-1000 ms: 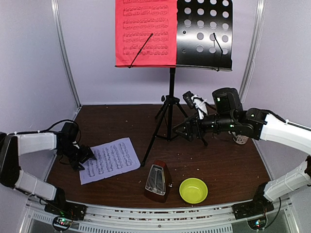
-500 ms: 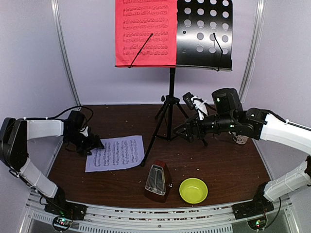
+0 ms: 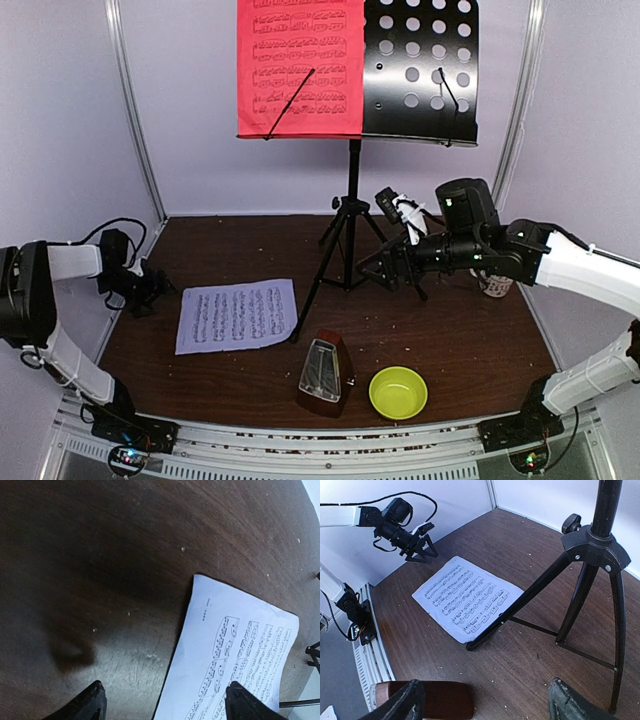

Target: Set up the instrument practice props

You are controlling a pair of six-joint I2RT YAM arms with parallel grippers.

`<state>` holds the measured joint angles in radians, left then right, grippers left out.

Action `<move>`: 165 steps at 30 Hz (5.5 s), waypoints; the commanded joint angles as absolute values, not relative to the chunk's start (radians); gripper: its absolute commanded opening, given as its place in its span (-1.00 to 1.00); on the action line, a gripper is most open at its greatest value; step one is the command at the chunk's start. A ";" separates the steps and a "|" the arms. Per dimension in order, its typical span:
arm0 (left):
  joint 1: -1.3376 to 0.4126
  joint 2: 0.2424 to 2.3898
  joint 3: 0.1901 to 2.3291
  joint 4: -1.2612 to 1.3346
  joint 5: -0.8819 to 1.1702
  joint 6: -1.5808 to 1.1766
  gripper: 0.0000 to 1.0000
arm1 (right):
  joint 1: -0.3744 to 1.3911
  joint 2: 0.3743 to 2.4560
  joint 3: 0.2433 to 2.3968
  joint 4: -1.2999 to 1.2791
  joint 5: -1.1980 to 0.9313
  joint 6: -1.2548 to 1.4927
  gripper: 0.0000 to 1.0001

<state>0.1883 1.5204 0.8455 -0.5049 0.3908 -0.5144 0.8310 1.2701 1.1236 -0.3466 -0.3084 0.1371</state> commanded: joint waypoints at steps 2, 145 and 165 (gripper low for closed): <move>0.194 1.649 0.985 -0.490 0.408 -0.410 0.68 | 0.836 1.265 1.153 -0.354 -0.284 0.136 0.71; -0.223 1.547 1.176 -0.626 0.562 0.008 -1.00 | 0.841 1.174 1.141 -0.350 -0.231 0.109 0.66; -0.338 0.975 1.261 -0.959 0.509 0.054 -1.00 | 0.881 1.192 1.292 -0.242 -0.325 -0.033 0.67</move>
